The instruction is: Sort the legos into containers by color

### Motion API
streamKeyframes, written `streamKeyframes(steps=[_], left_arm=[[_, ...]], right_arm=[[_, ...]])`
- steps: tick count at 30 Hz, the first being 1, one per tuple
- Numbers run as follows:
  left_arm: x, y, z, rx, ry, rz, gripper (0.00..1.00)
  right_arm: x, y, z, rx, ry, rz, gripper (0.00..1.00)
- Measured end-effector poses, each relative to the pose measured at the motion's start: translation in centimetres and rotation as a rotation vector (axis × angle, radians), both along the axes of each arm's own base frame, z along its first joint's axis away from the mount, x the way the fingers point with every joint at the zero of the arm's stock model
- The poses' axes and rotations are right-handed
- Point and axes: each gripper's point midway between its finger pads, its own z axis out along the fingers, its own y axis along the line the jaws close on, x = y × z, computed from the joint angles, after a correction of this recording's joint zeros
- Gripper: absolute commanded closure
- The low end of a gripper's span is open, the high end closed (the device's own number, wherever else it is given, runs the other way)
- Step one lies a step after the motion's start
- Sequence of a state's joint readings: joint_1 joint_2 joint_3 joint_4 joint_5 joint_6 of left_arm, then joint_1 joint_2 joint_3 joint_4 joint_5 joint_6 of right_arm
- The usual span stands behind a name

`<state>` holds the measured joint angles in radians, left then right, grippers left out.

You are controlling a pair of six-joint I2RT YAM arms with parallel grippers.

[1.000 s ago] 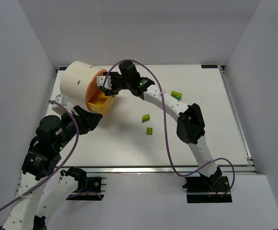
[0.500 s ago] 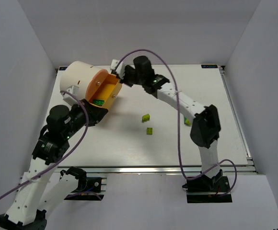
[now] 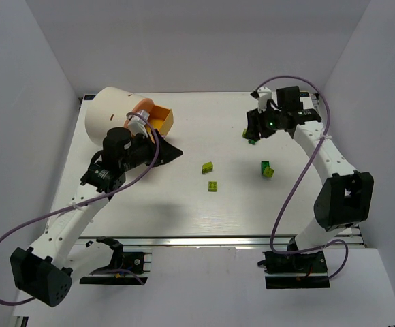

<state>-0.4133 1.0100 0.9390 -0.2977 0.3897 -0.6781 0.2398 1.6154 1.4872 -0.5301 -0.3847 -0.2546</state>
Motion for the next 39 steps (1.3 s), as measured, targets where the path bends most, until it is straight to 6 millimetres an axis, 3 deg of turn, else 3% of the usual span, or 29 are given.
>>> streamKeyframes(steps=[5,8,14,22,31,39], left_arm=[[0.4,-1.5,0.0,-0.014,-0.017,-0.044,0.41],[0.3,-2.3,0.2,-0.025,-0.033,-0.065,0.41],[-0.2,-3.2,0.1,-0.031,-0.045,-0.09,0.4],[-0.5,-3.9,-0.2,-0.038,-0.04,-0.093,0.4],[-0.7,-3.9,-0.7,-0.03,-0.032,-0.069,0.4],[-1.2,-3.5,-0.8,-0.028,-0.03,-0.044,0.39]], right_arm=[[-4.3,-4.2,-7.0,-0.054,0.304,-0.117,0.41],[-5.6,-6.1,-9.3,-0.099,0.403,-0.222,0.41],[-5.4,-8.6,-11.4,-0.187,0.446,-0.408,0.34],[-4.4,-10.3,-16.6,-0.287,0.536,-0.53,0.33],[-1.8,-10.5,-18.6,-0.315,0.54,-0.557,0.35],[-1.8,-10.1,-19.3,-0.324,0.546,-0.546,0.39]])
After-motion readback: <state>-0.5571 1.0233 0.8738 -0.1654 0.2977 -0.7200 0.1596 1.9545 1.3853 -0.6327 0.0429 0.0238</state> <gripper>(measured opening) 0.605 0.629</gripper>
